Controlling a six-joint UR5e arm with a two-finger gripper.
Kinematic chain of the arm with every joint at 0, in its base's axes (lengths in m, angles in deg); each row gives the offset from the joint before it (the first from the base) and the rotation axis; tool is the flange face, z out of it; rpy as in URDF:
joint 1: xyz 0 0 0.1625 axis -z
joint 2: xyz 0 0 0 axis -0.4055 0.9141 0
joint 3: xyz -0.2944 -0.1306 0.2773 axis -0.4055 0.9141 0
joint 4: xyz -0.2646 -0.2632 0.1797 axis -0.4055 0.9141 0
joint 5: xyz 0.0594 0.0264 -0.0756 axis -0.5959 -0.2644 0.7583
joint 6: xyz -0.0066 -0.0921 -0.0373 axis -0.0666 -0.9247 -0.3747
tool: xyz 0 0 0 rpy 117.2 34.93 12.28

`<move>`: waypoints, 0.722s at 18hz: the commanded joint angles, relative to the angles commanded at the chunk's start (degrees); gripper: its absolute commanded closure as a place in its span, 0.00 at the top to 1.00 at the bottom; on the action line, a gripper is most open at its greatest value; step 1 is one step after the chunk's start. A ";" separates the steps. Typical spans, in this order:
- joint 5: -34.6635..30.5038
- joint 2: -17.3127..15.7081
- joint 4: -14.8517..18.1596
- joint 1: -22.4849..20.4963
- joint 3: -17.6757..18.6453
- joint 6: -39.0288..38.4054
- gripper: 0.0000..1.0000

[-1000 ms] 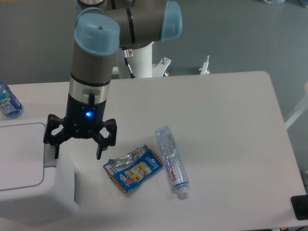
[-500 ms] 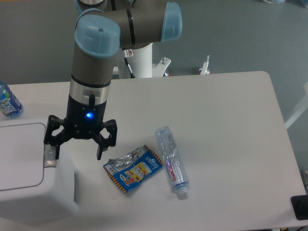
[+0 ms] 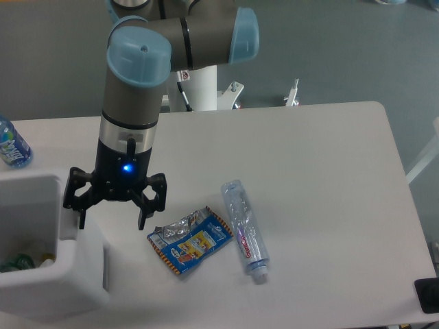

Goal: Open the trash can
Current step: 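Lift the gripper to swing the bin lid open, then raise the gripper away from the open bin toward the bottle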

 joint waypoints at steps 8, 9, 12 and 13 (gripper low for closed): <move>-0.18 -2.02 -0.53 -5.70 -4.30 0.79 1.00; -0.18 -2.11 -0.53 -7.10 -4.92 1.40 1.00; -1.31 -2.02 -0.01 -10.02 -6.06 7.71 1.00; -4.10 -2.02 0.08 -10.54 -5.81 10.78 1.00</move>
